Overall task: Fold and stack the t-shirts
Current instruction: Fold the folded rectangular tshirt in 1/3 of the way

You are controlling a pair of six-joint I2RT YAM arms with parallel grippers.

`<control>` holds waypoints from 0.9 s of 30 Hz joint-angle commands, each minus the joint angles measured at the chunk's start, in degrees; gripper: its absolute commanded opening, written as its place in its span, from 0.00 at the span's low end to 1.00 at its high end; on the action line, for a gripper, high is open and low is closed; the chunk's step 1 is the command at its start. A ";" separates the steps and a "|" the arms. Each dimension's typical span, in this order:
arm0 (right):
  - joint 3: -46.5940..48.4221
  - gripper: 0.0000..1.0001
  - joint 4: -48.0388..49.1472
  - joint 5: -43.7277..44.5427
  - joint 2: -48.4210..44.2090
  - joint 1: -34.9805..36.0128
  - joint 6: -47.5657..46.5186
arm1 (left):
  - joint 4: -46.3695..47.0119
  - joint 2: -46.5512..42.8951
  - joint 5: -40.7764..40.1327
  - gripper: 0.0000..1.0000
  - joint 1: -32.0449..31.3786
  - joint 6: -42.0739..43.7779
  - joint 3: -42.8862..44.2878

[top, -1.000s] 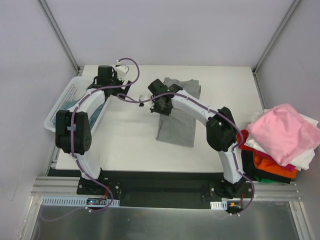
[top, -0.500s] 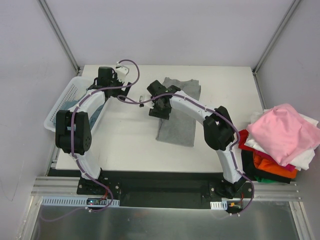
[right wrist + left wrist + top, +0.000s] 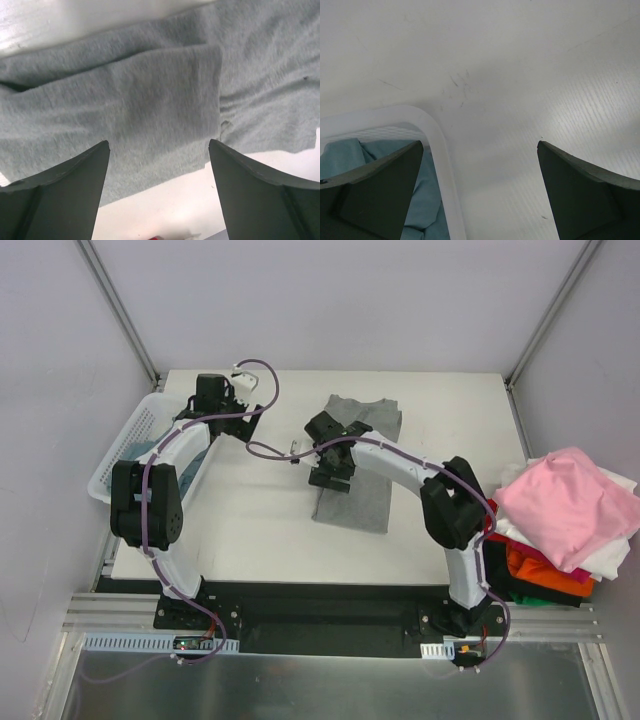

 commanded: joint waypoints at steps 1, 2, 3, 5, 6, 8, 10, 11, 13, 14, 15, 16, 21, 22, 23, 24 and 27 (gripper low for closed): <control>-4.98 0.86 3.72 1.64 -8.50 0.32 1.70 | 1.26 -3.15 1.15 0.99 0.53 -1.29 0.88; -5.43 0.86 3.89 1.99 -8.94 0.32 1.88 | 1.35 -3.23 1.42 0.99 0.62 -1.21 0.97; -6.47 0.87 3.90 2.09 -9.47 0.32 2.05 | 1.26 -3.23 1.59 0.99 0.53 -1.38 0.97; -8.32 0.87 5.46 3.31 -10.26 0.23 1.62 | 1.35 -3.23 2.29 0.99 0.53 -1.73 0.97; -9.29 0.87 6.17 3.75 -10.61 0.05 1.18 | 1.35 -3.32 2.65 0.99 0.53 -1.82 0.89; -10.62 0.87 7.49 4.72 -10.44 -1.08 0.48 | 1.26 -3.32 3.26 0.99 0.44 -2.35 0.62; -9.66 0.87 7.76 4.72 -9.04 -2.31 0.04 | 1.26 -3.06 3.79 0.99 0.44 -2.79 0.36; -9.13 0.87 7.94 4.72 -8.42 -3.63 -0.40 | 1.35 -3.06 3.88 0.99 0.35 -2.88 0.19; -8.07 0.87 8.20 4.98 -7.19 -4.69 -0.93 | 1.26 -2.79 4.14 0.99 0.35 -2.97 -0.25; -7.37 0.87 8.73 4.90 -6.23 -5.82 -1.11 | 1.26 -2.88 4.14 0.99 0.35 -2.97 -0.43; -6.75 0.87 8.82 4.90 -5.78 -6.18 -1.54 | 1.35 -2.79 4.14 0.99 0.35 -3.05 -0.52; -6.31 0.87 8.99 4.99 -5.26 -6.62 -1.81 | 1.26 -2.71 4.06 0.99 0.35 -2.88 -0.61; -2.71 0.87 9.61 5.16 -1.92 -9.79 -3.22 | 1.35 -1.92 4.32 0.99 0.35 -2.70 -0.52; -2.27 0.87 9.52 4.99 -1.48 -10.14 -3.39 | 1.35 -1.74 4.32 0.99 0.35 -2.70 -0.43; -1.92 0.87 9.61 4.99 -1.04 -10.75 -3.48 | 1.35 -1.65 4.49 0.99 0.35 -2.61 -0.43; -1.04 0.87 9.61 5.07 -0.43 -11.02 -3.74 | 1.35 -1.22 4.41 0.99 0.35 -2.61 -0.26; 0.54 0.87 9.43 5.34 1.07 -11.98 -4.27 | 1.26 -0.51 4.49 0.99 0.35 -2.70 0.01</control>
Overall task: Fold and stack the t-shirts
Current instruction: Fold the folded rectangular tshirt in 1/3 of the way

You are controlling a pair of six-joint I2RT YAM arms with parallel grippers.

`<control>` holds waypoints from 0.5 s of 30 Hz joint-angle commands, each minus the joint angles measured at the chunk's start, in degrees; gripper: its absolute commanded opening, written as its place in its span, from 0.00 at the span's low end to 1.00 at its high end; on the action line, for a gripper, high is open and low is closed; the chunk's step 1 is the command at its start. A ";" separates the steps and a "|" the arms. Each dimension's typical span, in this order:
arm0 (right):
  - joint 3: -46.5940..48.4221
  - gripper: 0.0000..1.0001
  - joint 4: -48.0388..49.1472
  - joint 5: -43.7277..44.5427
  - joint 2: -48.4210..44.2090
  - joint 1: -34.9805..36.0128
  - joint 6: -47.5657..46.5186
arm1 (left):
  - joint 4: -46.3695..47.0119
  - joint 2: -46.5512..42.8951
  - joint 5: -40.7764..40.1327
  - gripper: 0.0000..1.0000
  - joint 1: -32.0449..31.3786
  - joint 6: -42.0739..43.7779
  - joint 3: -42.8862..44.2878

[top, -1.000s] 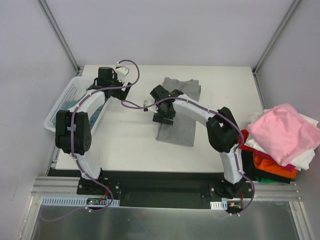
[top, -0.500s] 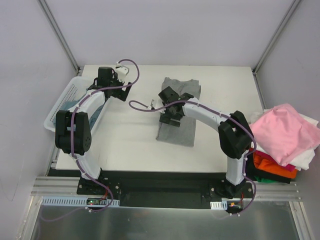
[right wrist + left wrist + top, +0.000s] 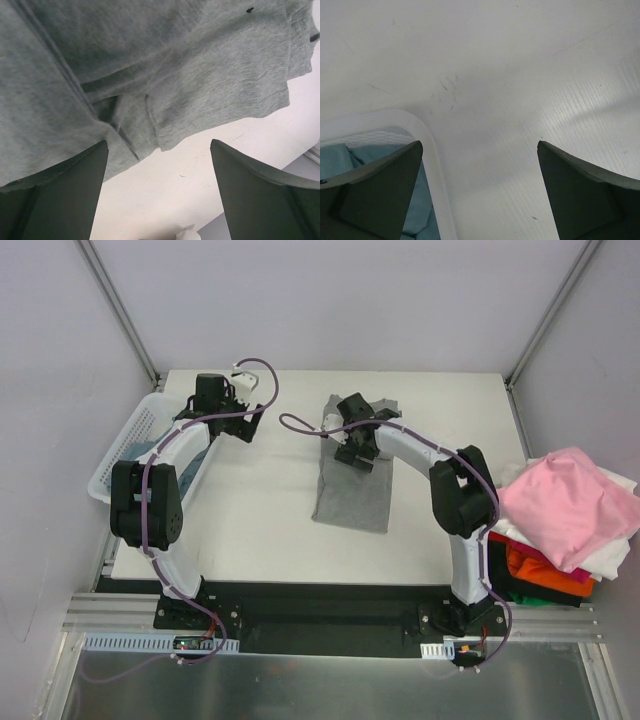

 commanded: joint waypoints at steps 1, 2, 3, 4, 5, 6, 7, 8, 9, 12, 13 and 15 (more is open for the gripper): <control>4.59 0.87 0.43 0.57 1.42 -1.30 -1.52 | 1.35 -0.25 1.81 0.99 0.35 -1.04 0.01; 4.94 0.87 0.43 0.40 1.69 -1.48 -1.69 | 1.26 -0.07 1.89 0.99 0.35 -0.95 0.09; 5.29 0.87 0.34 0.48 2.04 -1.74 -1.87 | 1.35 0.19 1.81 0.99 0.35 -0.95 0.10; 6.08 0.87 0.08 0.31 2.65 -2.00 -1.87 | 1.35 0.28 1.72 0.99 0.35 -0.95 0.10; 6.43 0.87 0.08 0.22 2.83 -2.27 -2.22 | 1.35 0.37 1.63 0.99 0.35 -0.87 0.10; 6.70 0.87 -0.01 0.31 3.18 -2.27 -2.22 | 1.35 0.46 1.63 0.99 0.35 -0.78 0.10; 7.05 0.87 -0.10 0.31 3.79 -2.44 -2.31 | 1.35 0.46 1.63 0.99 0.35 -0.78 0.10; 6.97 0.87 -0.19 0.14 4.06 -2.53 -2.22 | 1.35 0.46 1.63 0.99 0.35 -0.78 0.10; 6.88 0.87 -0.10 -0.04 4.24 -2.53 -2.05 | 1.26 0.37 1.37 0.99 0.35 -0.69 0.01; 5.83 0.87 0.43 -0.48 5.47 -2.53 -1.78 | 1.26 0.19 1.46 0.99 0.35 -0.69 -0.43; 5.47 0.87 0.78 -0.57 5.82 -2.53 -1.61 | 1.26 0.19 1.46 0.99 0.35 -0.60 -0.52; 4.42 0.86 0.95 -1.01 6.26 -2.45 -1.35 | 1.35 0.02 1.28 0.99 0.35 -0.43 -0.78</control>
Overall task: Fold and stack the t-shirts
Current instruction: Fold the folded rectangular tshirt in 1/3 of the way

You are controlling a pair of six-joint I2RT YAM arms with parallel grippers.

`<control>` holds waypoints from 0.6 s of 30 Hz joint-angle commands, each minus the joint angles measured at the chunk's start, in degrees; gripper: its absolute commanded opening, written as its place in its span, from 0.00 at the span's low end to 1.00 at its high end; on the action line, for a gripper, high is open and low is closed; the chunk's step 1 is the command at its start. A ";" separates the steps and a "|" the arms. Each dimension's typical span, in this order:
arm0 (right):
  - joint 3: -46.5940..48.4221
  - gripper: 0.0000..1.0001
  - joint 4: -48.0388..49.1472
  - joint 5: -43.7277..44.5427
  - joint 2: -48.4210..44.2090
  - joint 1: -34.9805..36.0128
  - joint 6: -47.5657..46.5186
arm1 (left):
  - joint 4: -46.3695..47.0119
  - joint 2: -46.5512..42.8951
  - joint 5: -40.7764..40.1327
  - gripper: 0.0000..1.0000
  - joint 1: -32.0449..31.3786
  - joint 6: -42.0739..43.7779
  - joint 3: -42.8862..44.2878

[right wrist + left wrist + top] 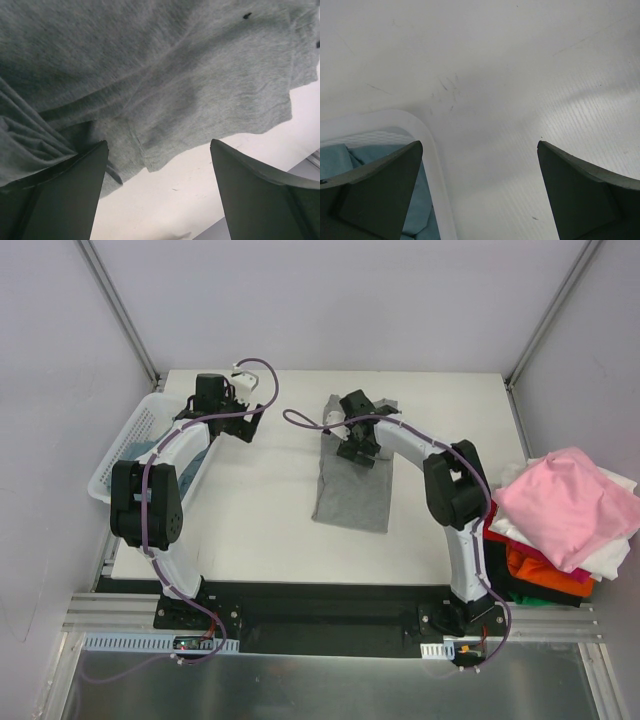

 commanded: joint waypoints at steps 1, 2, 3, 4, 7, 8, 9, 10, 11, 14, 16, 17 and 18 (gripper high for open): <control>-0.57 0.86 1.08 -0.92 1.34 0.29 0.34 | 1.30 -0.07 1.06 0.99 0.35 -0.36 -0.87; -1.35 0.86 1.35 -1.01 1.34 0.29 0.34 | 1.30 -0.16 1.06 0.99 0.35 -0.36 -0.87; -1.53 0.87 1.44 -1.10 1.34 0.38 0.34 | 1.22 -0.33 1.06 0.99 0.35 -0.36 -1.05; -1.62 0.86 1.35 -1.10 1.43 0.55 0.34 | 1.30 -0.25 0.97 0.99 0.44 -0.36 -1.05; -1.36 0.86 1.18 -0.57 1.78 0.82 0.25 | 1.30 -0.51 1.24 0.99 0.35 -0.53 -1.13; -1.27 0.87 1.09 -0.57 1.61 0.82 0.16 | 1.30 -0.68 1.15 0.99 0.35 -0.54 -1.22; -1.45 0.86 1.26 -0.31 0.82 0.90 0.16 | 1.22 -0.86 1.24 0.99 0.35 -0.62 -1.48; -1.45 0.86 1.26 -0.39 0.38 0.90 0.16 | 1.30 -1.03 1.24 0.99 0.35 -0.45 -1.57; -1.36 0.86 1.18 -0.31 -0.32 0.99 0.16 | 1.30 -1.21 1.15 0.99 0.35 -0.36 -1.66; -1.19 0.87 0.48 0.04 -2.70 1.26 0.43 | 1.30 -1.47 0.97 0.99 0.35 -0.45 -1.93; -1.27 0.86 -0.58 0.57 -4.79 1.69 0.78 | 1.30 -1.91 1.15 0.99 0.35 -0.53 -2.19; -1.62 0.86 -0.84 0.66 -5.68 1.96 0.95 | 1.22 -2.00 1.41 0.99 0.35 -0.62 -2.28; -1.97 0.87 -0.85 1.62 -6.73 2.57 0.87 | 1.22 -2.09 1.50 0.99 0.35 -0.80 -2.36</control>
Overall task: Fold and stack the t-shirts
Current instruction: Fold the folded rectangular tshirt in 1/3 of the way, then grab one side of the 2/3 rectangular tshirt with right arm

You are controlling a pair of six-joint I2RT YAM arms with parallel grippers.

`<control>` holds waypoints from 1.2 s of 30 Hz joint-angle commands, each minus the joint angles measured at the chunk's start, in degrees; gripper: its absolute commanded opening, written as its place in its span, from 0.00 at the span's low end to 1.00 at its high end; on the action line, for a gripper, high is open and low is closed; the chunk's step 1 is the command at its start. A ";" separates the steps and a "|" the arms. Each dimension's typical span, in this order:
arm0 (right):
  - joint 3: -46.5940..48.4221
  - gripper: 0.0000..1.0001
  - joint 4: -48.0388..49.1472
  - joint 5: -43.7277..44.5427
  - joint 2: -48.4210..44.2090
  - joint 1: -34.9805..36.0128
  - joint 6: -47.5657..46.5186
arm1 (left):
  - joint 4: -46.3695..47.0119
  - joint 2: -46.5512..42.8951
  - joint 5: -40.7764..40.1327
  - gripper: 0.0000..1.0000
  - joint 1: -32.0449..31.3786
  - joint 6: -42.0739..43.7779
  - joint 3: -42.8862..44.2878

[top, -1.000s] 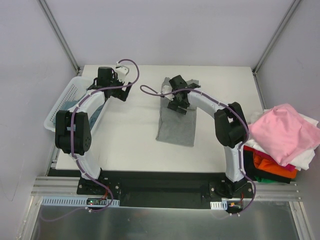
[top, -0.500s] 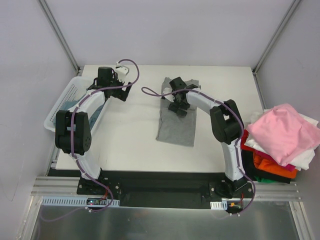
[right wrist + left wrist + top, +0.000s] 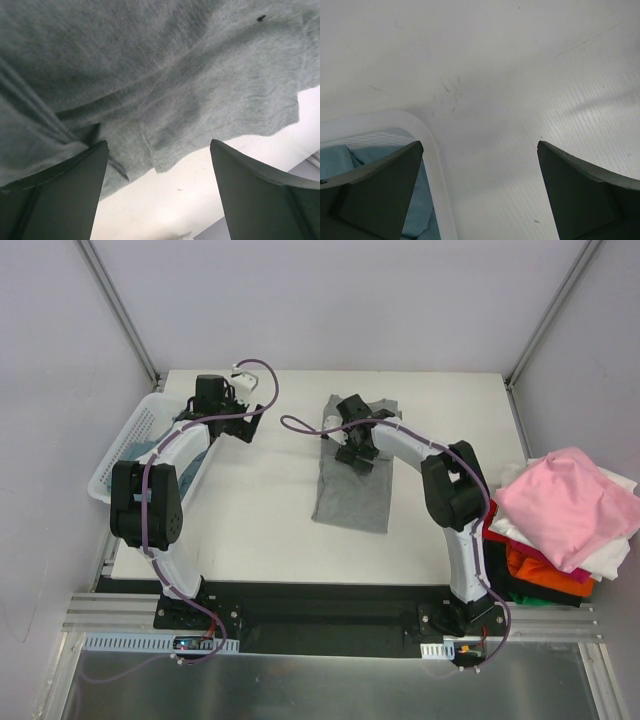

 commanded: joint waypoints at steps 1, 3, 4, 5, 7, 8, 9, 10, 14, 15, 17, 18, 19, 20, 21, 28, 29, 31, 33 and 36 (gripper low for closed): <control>-1.55 0.86 -1.63 1.71 -9.36 2.00 0.89 | -0.36 -2.13 1.72 0.99 0.35 -0.97 -1.40; -2.35 0.87 -1.98 3.29 -11.30 2.88 0.98 | -0.36 -2.40 1.63 0.99 0.35 -1.06 -1.49; -2.96 0.87 -2.07 3.65 -12.96 3.15 0.98 | -0.36 -2.49 1.63 0.99 0.35 -1.15 -1.58; -3.41 0.87 -2.42 3.82 -13.76 3.50 1.15 | -0.27 -2.66 1.81 0.99 0.35 -1.32 -1.67; -4.11 0.87 -3.30 4.35 -15.26 4.38 1.50 | -0.36 -2.75 1.72 0.99 0.27 -1.32 -1.84; -4.64 0.87 -4.09 4.27 -16.39 4.55 1.94 | -0.27 -2.92 1.72 0.99 0.27 -1.24 -2.10; -5.16 0.87 -5.57 3.83 -17.10 5.17 2.99 | -0.27 -3.10 1.55 0.99 0.27 -1.15 -2.19; -6.13 0.87 -5.94 3.65 -17.80 5.61 3.43 | -0.27 -3.36 1.37 0.99 0.18 -1.06 -2.37; -13.50 0.87 -6.82 1.90 -22.11 8.50 5.63 | -0.36 -4.33 0.67 0.99 0.27 -0.54 -2.72; -17.35 0.87 -6.38 1.81 -24.03 10.16 5.98 | -0.36 -4.42 0.84 0.99 0.27 -0.53 -2.72; -20.97 0.86 -5.85 0.84 -26.06 11.84 7.21 | -0.27 -4.59 0.40 0.99 0.27 -0.62 -2.29; -23.86 0.86 -5.15 1.10 -27.90 13.59 7.65 | -0.36 -4.33 0.23 0.99 0.27 -0.71 -2.02; -25.28 0.86 -4.80 1.28 -28.62 14.30 8.53 | -0.27 -3.98 -0.04 0.99 0.27 -0.88 -1.76; -26.17 0.86 -4.62 1.28 -29.14 15.18 8.88 | -0.36 -3.81 -0.47 0.99 0.27 -1.23 -1.06; -27.04 0.86 -4.01 1.36 -29.76 16.50 9.24 | -0.27 -3.46 -0.56 0.99 0.27 -1.32 -0.70; -30.57 0.85 -2.42 1.28 -29.77 18.27 10.38 | -0.27 -1.78 -1.27 0.99 0.35 -2.21 0.44; -30.66 0.85 -2.42 0.76 -29.59 18.27 10.64 | -0.27 -1.78 -1.36 0.99 0.35 -2.20 0.36; -30.66 0.85 -2.60 0.14 -29.41 18.35 11.08 | -0.27 -1.61 -1.88 0.99 0.44 -1.51 0.44; -30.83 0.84 -3.04 -0.48 -29.33 19.14 11.70 | -0.27 -1.17 -2.76 0.99 0.62 -1.06 0.70; -31.62 0.84 -3.21 -0.83 -29.41 20.90 12.57 | -0.27 -0.56 -3.20 0.99 1.14 -0.54 1.58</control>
